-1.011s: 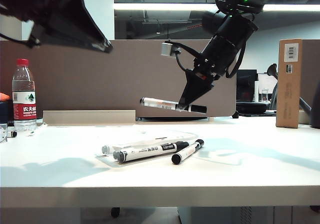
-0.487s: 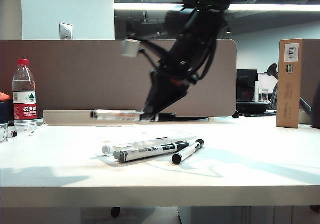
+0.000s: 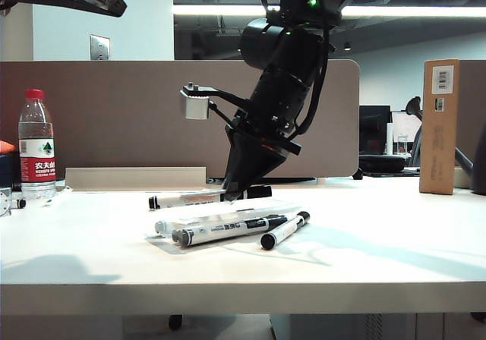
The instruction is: Pick up the markers scattered on the table and put them into the packaging box, making sure the markers fit the shape of the box's grooves.
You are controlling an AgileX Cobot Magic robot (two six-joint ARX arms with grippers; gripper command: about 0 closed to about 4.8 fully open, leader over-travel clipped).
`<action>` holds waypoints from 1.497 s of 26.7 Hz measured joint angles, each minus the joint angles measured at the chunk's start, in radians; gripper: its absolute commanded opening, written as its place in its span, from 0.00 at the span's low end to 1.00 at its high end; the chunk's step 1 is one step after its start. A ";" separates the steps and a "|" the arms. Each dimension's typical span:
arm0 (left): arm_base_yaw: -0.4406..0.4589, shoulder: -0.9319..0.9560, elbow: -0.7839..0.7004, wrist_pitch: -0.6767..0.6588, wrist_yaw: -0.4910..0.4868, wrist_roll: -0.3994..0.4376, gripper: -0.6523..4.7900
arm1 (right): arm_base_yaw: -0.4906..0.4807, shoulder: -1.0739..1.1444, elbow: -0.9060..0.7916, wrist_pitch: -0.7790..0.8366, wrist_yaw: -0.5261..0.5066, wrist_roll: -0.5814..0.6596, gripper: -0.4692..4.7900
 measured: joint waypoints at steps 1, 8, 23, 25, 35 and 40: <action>0.000 0.000 0.000 0.000 -0.006 -0.002 0.11 | 0.000 0.000 0.000 0.000 0.010 0.000 0.08; 0.000 0.000 0.000 0.000 -0.060 -0.003 0.11 | -0.005 0.000 0.000 0.000 0.050 0.000 0.08; 0.000 0.000 0.000 0.006 -0.064 -0.003 0.11 | -0.014 0.000 0.001 0.021 0.014 0.063 0.37; 0.000 0.000 0.000 0.012 -0.064 -0.003 0.11 | -0.014 0.000 0.001 0.023 0.014 0.064 0.37; 0.000 0.000 0.000 0.026 -0.065 -0.003 0.11 | -0.082 -0.127 0.003 0.126 0.174 0.381 0.37; 0.000 0.000 0.000 0.048 -0.065 -0.003 0.11 | -0.185 -0.154 0.006 0.005 0.187 0.937 0.37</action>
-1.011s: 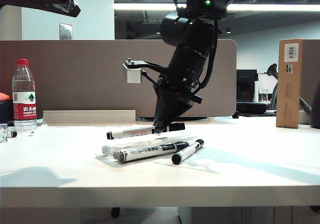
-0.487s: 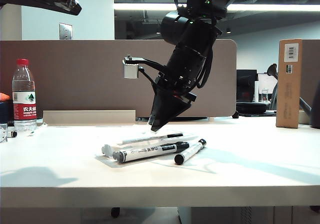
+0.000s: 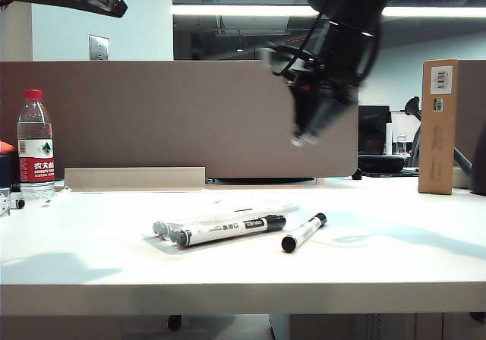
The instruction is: Pick up the markers scattered on the table and put them into the packaging box, making sure the markers fit the shape of the box's grooves.
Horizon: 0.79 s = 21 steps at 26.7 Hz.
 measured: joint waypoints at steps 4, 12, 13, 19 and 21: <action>0.000 0.012 0.000 0.015 0.000 0.008 0.11 | -0.029 0.023 -0.041 -0.195 0.001 0.288 0.37; 0.000 0.018 0.000 0.022 -0.001 0.028 0.11 | -0.018 0.026 -0.108 -0.136 0.067 0.594 0.58; 0.000 0.018 0.000 0.021 -0.001 0.028 0.11 | -0.019 0.027 -0.107 -0.123 0.068 0.603 0.58; 0.000 0.018 0.000 0.021 0.001 0.039 0.11 | -0.016 0.072 -0.105 -0.037 0.050 0.706 0.57; 0.000 0.019 0.000 0.021 -0.003 0.061 0.11 | -0.015 0.100 -0.105 -0.027 0.024 0.744 0.57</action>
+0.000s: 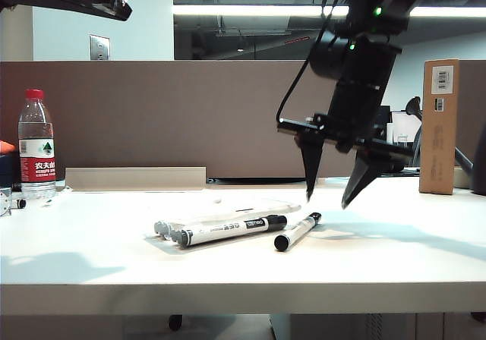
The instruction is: Pick up the markers scattered on the table and put them into the packaging box, making sure the markers fit the shape of the box's grooves.
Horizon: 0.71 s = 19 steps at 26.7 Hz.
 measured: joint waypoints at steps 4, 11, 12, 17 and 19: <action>0.000 0.023 0.000 0.001 -0.019 0.005 0.11 | 0.011 0.042 0.000 0.000 -0.002 0.036 0.57; 0.000 0.033 -0.001 0.002 -0.018 0.009 0.11 | 0.029 0.057 0.008 0.021 0.022 0.090 0.41; 0.000 0.033 -0.001 0.001 -0.018 0.017 0.11 | 0.031 0.060 0.008 0.024 0.029 0.092 0.41; 0.000 0.033 -0.001 0.001 -0.018 0.023 0.11 | 0.038 0.061 0.008 0.022 0.093 0.095 0.25; 0.000 0.033 -0.001 0.001 -0.018 0.024 0.11 | 0.038 0.062 0.008 0.016 0.113 0.094 0.24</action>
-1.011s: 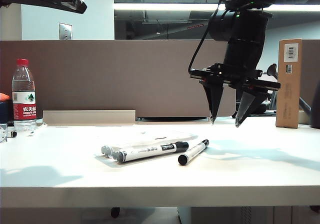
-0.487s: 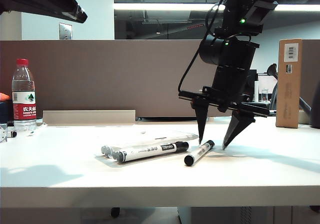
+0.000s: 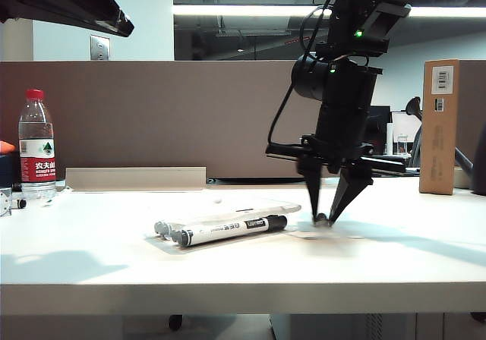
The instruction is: Pick up the markers scattered on the table and put them into the packaging box, making sure the markers fit the shape of the box's grooves.
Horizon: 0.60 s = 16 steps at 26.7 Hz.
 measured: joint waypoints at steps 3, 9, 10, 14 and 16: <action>0.000 0.000 0.000 0.000 0.000 0.000 0.11 | -0.002 0.000 0.001 0.003 0.019 0.000 0.08; 0.000 0.000 0.000 0.000 0.000 0.000 0.11 | -0.009 0.000 0.002 0.018 0.021 -0.035 0.08; 0.000 0.000 0.000 0.000 0.000 0.000 0.11 | -0.017 0.000 0.002 0.024 0.019 -0.034 0.08; 0.000 0.000 0.000 0.000 0.000 0.000 0.11 | -0.080 -0.011 0.001 0.026 -0.117 0.003 0.08; 0.000 0.000 0.000 0.000 0.000 0.000 0.11 | -0.110 -0.020 -0.003 0.037 -0.166 0.019 0.08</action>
